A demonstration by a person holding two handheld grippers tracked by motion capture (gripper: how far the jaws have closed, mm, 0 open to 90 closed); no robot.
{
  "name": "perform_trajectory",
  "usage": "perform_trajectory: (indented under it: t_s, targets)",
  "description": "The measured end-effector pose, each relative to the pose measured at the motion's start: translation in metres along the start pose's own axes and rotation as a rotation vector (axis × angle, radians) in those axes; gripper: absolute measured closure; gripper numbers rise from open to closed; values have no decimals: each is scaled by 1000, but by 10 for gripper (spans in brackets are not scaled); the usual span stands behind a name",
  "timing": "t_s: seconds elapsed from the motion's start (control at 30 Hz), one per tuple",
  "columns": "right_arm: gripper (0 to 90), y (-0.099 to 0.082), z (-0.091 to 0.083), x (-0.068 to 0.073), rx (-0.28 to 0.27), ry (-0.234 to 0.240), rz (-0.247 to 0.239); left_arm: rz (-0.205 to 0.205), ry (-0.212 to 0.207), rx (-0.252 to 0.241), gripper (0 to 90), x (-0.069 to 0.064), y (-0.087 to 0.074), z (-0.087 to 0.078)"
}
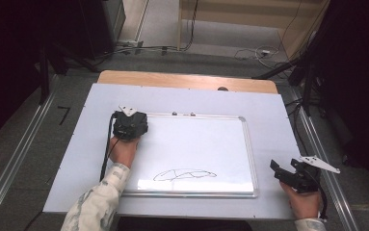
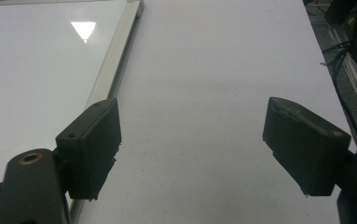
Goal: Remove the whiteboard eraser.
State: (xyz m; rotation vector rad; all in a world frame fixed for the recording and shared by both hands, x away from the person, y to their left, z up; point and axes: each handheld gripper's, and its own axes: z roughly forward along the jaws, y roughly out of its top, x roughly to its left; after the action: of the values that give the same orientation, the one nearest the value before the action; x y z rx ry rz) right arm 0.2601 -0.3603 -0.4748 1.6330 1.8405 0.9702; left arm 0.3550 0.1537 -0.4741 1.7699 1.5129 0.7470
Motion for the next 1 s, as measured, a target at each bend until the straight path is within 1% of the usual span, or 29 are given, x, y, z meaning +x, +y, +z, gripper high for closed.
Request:
perform_trajectory:
  t_s: [0.07, 0.1, 0.13, 0.27, 0.37, 0.4, 0.43, 0.47, 0.6, 1.0]
  targets:
    - [180, 0, 0, 1, -2, -1, 0, 26, -44, -3, 413, -6, -3, -9]
    - [180, 0, 0, 1, -2, -1, 0, 32, -57, -1, 413, -8, -4, -11]
    - [180, 0, 0, 1, -1, -1, 1, 42, -82, -1, 413, -12, -7, -15]
    - [181, 0, 0, 2, -1, -3, -2, 74, -143, 9, 413, -22, -18, -26]
    - [181, 0, 0, 2, 1, -3, -4, 89, -185, 1, 413, -29, -25, -34]
    - [181, 0, 0, 3, 3, -3, -4, 97, -208, 4, 413, -32, -27, -37]
    - [181, 0, 0, 3, 5, -3, -3, 99, -215, 4, 413, -34, -28, -38]
    - [181, 0, 0, 3, 5, -3, -3, 110, -225, 7, 413, -37, -31, -41]
    - [182, 0, 0, 4, 4, -2, -6, 126, -246, 9, 412, -43, -37, -45]
    - [184, 0, 0, 4, 1, 5, -13, 125, -254, 7, 412, -45, -45, -53]
